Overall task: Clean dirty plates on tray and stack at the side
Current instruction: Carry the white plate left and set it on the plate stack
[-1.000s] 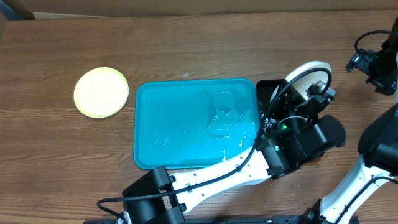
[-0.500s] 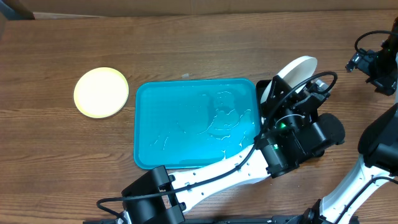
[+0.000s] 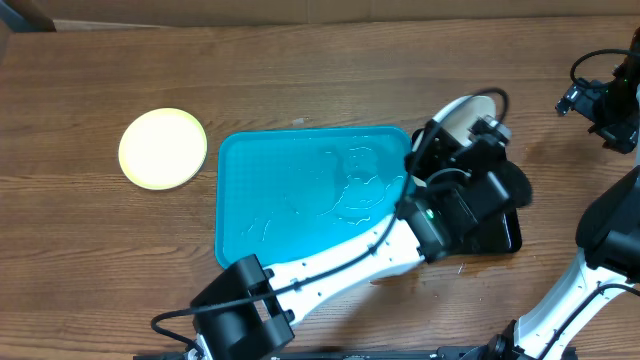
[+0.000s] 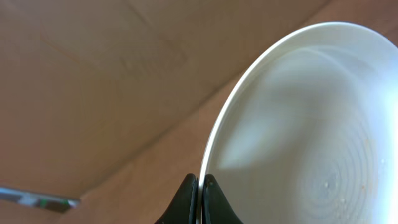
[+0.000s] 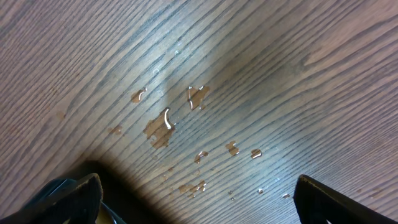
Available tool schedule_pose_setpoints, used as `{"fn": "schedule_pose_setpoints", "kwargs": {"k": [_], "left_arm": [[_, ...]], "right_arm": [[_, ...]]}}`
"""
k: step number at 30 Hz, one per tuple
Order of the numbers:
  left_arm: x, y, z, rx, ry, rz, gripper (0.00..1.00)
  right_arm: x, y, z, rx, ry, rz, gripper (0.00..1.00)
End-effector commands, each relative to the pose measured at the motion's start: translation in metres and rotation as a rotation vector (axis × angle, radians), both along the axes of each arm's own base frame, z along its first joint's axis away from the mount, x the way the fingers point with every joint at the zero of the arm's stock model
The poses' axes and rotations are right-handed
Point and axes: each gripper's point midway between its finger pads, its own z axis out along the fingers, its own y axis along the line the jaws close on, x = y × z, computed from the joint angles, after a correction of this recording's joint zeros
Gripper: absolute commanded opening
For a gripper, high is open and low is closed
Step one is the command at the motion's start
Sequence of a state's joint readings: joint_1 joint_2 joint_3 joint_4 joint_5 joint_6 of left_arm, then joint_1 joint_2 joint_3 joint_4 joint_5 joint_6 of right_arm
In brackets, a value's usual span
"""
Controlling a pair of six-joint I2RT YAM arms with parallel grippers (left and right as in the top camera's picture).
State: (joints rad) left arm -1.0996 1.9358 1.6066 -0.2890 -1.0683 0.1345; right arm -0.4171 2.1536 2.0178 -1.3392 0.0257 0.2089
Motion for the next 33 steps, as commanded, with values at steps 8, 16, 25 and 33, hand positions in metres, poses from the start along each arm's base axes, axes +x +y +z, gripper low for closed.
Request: {"fn": "schedule_pose_setpoints", "kwargs": {"k": [8,16,25,33], "left_arm": [[0.034,0.048,-0.031,-0.482,0.395,0.04,0.04],[0.074,0.135,-0.037,-0.913,0.723,0.13,0.04],[0.081,0.365,-0.074,-1.171,0.78,0.696,0.04],[0.041,0.502,-0.083,-1.312,0.665,1.02,0.04]], "right_arm": [[0.002,-0.003,0.015,-0.015,-0.038,-0.007,1.0],[0.002,-0.003,0.015,-0.015,-0.038,-0.007,1.0],[0.002,-0.003,0.015,-0.015,-0.038,-0.007,1.0],[0.002,-0.003,0.015,-0.015,-0.038,-0.007,1.0]]}}
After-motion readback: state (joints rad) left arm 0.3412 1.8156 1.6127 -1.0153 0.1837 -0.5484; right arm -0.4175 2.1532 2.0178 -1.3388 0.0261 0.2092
